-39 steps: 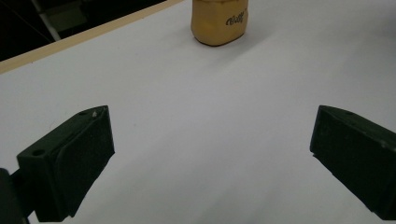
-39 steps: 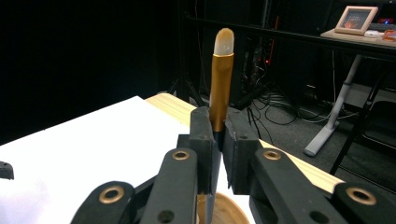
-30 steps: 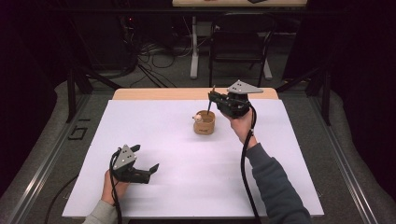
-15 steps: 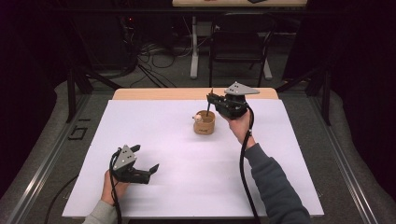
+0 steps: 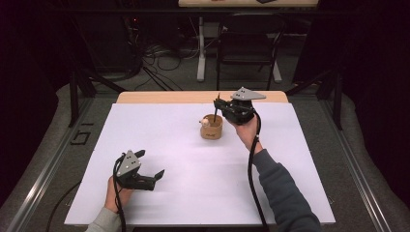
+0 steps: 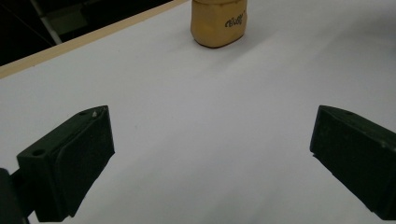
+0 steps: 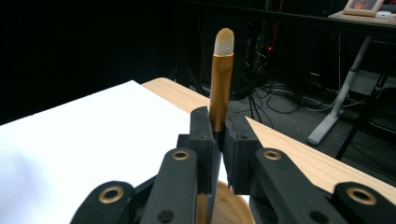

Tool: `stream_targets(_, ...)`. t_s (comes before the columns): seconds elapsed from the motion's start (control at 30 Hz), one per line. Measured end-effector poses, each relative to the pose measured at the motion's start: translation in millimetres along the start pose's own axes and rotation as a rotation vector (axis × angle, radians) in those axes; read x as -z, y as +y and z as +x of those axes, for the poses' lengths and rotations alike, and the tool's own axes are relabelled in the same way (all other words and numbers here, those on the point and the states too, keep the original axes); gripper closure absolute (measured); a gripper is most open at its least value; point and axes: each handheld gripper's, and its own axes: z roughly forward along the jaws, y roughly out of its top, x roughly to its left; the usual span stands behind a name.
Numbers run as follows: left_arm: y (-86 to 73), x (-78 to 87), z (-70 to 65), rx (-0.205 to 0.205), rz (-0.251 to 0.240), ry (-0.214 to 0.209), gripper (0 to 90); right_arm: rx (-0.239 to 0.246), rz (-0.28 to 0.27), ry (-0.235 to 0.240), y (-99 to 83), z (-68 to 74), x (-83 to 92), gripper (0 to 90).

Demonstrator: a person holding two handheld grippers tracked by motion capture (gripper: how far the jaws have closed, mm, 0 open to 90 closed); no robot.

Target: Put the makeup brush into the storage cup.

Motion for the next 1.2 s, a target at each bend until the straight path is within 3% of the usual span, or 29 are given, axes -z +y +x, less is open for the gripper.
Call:
stream_targets(0.6, 0.1, 0.6, -0.4, -0.002, -0.004, 0.0, 0.0, -0.005, 0.041, -0.004, -10.2, 0.1, -11.1, 83.3)
stream_targets(1.0, 0.3, 0.9, -0.7, -0.004, -0.006, 0.001, 0.0, 0.03, 0.078, -0.027, -14.1, 0.9, -17.0, 83.2)
stream_targets(1.03, 0.3, 1.0, -0.7, -0.004, -0.006, 0.002, 0.0, 0.028, 0.081, -0.027, -14.4, 1.5, -17.4, 80.1)
stream_targets(1.13, 0.5, 1.5, -0.3, -0.008, -0.009, 0.006, 0.0, 0.021, 0.146, -0.002, -12.4, 2.5, -20.7, 44.4)
stream_targets(1.2, 0.4, 1.5, -0.1, -0.009, -0.008, 0.007, 0.0, 0.018, 0.154, 0.012, -11.6, 2.9, -19.9, 29.4)
